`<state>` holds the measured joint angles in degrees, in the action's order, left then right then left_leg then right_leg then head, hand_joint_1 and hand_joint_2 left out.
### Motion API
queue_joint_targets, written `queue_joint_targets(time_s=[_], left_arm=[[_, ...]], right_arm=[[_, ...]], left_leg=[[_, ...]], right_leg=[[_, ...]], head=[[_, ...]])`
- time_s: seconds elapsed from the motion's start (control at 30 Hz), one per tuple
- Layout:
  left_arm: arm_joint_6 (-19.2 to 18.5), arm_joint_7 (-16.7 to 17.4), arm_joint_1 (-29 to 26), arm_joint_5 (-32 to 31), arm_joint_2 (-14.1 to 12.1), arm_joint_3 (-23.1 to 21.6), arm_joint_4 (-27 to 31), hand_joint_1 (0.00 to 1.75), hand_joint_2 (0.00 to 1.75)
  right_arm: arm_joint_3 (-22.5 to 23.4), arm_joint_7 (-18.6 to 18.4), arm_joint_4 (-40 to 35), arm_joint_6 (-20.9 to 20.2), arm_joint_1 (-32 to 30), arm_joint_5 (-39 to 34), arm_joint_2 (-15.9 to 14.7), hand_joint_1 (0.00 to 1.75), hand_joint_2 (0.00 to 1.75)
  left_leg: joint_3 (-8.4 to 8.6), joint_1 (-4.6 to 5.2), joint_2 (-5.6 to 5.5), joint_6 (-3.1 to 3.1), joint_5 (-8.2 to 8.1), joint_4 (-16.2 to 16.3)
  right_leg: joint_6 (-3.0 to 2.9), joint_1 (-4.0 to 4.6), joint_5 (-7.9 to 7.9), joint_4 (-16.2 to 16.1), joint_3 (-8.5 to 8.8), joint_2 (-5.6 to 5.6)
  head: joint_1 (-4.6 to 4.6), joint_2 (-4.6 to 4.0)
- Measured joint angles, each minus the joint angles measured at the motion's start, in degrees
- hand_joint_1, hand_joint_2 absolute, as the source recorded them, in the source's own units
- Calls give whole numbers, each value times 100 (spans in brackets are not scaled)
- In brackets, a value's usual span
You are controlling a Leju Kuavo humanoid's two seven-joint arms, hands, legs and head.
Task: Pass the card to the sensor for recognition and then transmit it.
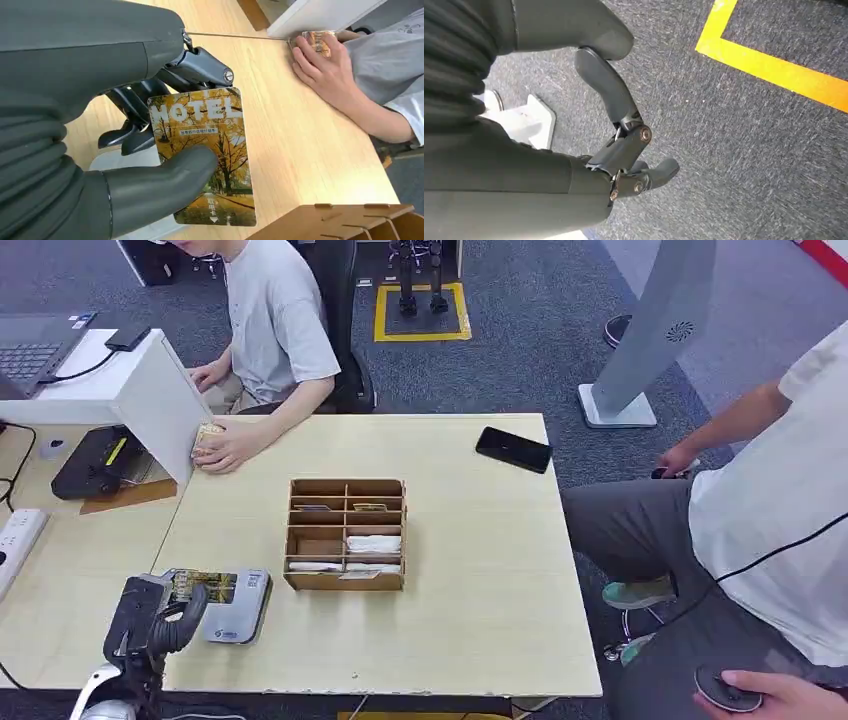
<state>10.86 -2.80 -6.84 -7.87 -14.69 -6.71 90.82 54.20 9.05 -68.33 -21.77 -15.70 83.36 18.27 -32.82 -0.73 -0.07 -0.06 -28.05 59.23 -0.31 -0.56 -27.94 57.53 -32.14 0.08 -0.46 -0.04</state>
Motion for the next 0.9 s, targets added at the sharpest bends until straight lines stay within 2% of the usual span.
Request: queue_joint_targets(time_s=[0.6, 0.9], left_arm=[[48, 19, -1, -41, 61, 26, -68, 175, 175], [181, 142, -15, -406, 85, 26, -116, 175, 175]], right_arm=[[-72, -2, -31, 2, -41, -11, 0, 0, 175], [-96, -2, -33, 0, -44, -9, 0, 0, 175]], left_leg=[[1, 0, 0, 0, 0, 0], [0, 0, 0, 0, 0, 0]], right_leg=[[0, 0, 0, 0, 0, 0], [0, 0, 0, 0, 0, 0]], head=[[-2, 0], [-2, 0]])
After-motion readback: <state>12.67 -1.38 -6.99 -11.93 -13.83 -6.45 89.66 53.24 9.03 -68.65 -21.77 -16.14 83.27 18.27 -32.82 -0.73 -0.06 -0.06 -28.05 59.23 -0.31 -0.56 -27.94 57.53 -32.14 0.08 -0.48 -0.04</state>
